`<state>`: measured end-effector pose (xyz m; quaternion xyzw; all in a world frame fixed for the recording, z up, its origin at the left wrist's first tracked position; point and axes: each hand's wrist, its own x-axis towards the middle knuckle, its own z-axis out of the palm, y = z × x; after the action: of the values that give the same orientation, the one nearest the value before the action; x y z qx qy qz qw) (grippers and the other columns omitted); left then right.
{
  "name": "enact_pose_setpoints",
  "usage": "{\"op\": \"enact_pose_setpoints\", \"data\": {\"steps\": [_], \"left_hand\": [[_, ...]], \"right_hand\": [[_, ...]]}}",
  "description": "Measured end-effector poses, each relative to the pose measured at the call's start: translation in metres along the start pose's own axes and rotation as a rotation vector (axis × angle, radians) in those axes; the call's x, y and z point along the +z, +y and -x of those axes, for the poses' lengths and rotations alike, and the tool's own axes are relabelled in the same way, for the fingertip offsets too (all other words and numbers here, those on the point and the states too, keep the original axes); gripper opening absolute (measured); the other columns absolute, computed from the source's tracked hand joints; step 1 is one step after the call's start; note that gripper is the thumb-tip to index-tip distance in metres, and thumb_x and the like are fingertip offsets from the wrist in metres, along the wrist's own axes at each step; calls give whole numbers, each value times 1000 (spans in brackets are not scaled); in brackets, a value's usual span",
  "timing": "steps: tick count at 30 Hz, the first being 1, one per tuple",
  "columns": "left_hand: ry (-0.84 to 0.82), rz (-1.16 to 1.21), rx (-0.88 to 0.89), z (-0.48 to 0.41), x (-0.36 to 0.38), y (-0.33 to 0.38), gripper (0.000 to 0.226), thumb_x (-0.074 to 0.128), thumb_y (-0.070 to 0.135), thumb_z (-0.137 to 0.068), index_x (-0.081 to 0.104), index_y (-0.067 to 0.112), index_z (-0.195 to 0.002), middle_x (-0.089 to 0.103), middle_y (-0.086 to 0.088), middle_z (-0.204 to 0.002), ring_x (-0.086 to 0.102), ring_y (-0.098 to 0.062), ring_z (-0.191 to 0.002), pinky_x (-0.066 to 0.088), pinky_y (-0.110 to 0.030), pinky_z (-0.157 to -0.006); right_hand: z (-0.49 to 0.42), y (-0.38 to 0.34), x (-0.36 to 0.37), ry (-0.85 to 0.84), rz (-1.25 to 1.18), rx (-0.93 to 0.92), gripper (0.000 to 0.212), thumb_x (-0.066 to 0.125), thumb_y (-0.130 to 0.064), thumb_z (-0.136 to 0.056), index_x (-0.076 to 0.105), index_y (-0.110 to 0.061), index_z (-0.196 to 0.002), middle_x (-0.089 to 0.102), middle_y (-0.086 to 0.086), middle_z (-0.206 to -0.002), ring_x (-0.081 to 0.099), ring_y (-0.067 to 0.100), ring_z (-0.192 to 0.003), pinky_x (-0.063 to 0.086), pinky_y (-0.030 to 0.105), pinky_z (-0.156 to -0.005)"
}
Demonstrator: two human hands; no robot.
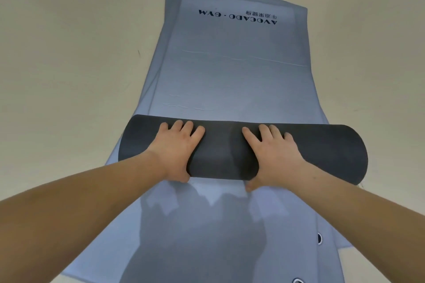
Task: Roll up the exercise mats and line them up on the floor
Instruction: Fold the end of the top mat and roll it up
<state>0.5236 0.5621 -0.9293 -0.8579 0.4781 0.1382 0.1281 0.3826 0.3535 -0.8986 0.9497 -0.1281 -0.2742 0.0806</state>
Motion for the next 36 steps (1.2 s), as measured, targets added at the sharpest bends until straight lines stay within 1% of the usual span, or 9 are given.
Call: {"op": "enact_pose_setpoints", "data": {"steps": [5, 10, 15, 19, 22, 27, 30, 33, 36], "left_hand": [[-53, 8, 72, -6, -22, -7, 96, 73, 66, -52, 41, 25, -133, 59, 4, -107, 61, -22, -95, 51, -40, -86], [-234, 251, 122, 8, -60, -5, 80, 85, 61, -50, 53, 33, -117, 64, 11, -90, 64, -14, -79, 60, -38, -74], [-693, 550, 57, 25, -62, 11, 81, 101, 45, -51, 61, 41, -122, 72, 15, -109, 74, -14, -95, 65, -40, -86], [-706, 679, 37, 15, -58, -3, 75, 102, 38, -55, 69, 40, -122, 78, 14, -108, 78, -13, -94, 64, -39, -90], [-611, 763, -11, 8, -56, -22, 74, 101, 41, -59, 70, 42, -126, 75, 13, -117, 76, -14, -103, 61, -40, -96], [-261, 587, -138, 17, -54, -42, 109, 85, 83, -54, 53, 38, -148, 51, 13, -150, 53, -17, -137, 47, -44, -112], [0, 334, -162, 32, -64, -29, 91, 70, 84, -73, 53, 33, -146, 54, 10, -146, 54, -19, -132, 50, -43, -102], [209, 114, -52, 52, -70, -11, 59, 56, 71, -90, 63, 27, -128, 61, 3, -122, 60, -24, -110, 50, -40, -88], [190, 51, 23, 70, -56, 8, 63, 54, 74, -86, 57, 27, -129, 57, 2, -120, 56, -24, -103, 46, -38, -83]], "right_hand": [[-8, 14, 10, 151, -62, -26, 127, 74, -80, -53, 19, -34, -158, 42, 8, -142, 43, 30, -133, 35, 52, -113], [6, 41, -36, -162, -243, -146, 114, 92, -70, -40, 35, -47, -136, 55, -12, -112, 59, 18, -99, 54, 40, -88], [18, 46, -40, -592, -402, -162, 114, 104, -53, -35, 48, -57, -134, 58, -21, -128, 63, 13, -115, 56, 41, -100], [25, 48, -56, -456, -401, -167, 125, 102, -50, -50, 32, -54, -153, 41, -17, -153, 48, 20, -138, 44, 44, -113], [39, 31, -74, -274, -262, -209, 121, 93, -64, -55, 26, -51, -154, 41, -11, -141, 53, 22, -126, 49, 44, -102], [43, -33, -51, -194, 58, -105, 150, 87, -79, -47, 2, -26, -158, 40, 13, -139, 52, 38, -121, 49, 56, -98], [24, -27, -55, -194, 23, -101, 138, 86, -79, -48, 14, -28, -154, 46, 10, -130, 58, 36, -113, 52, 53, -96], [-2, -6, -81, -274, -129, -115, 128, 89, -79, -42, 31, -41, -149, 55, -4, -134, 59, 27, -118, 49, 43, -95], [-29, 3, -90, -301, -313, -58, 136, 96, -70, -37, 32, -47, -154, 42, -10, -153, 47, 28, -139, 44, 52, -111]]}}
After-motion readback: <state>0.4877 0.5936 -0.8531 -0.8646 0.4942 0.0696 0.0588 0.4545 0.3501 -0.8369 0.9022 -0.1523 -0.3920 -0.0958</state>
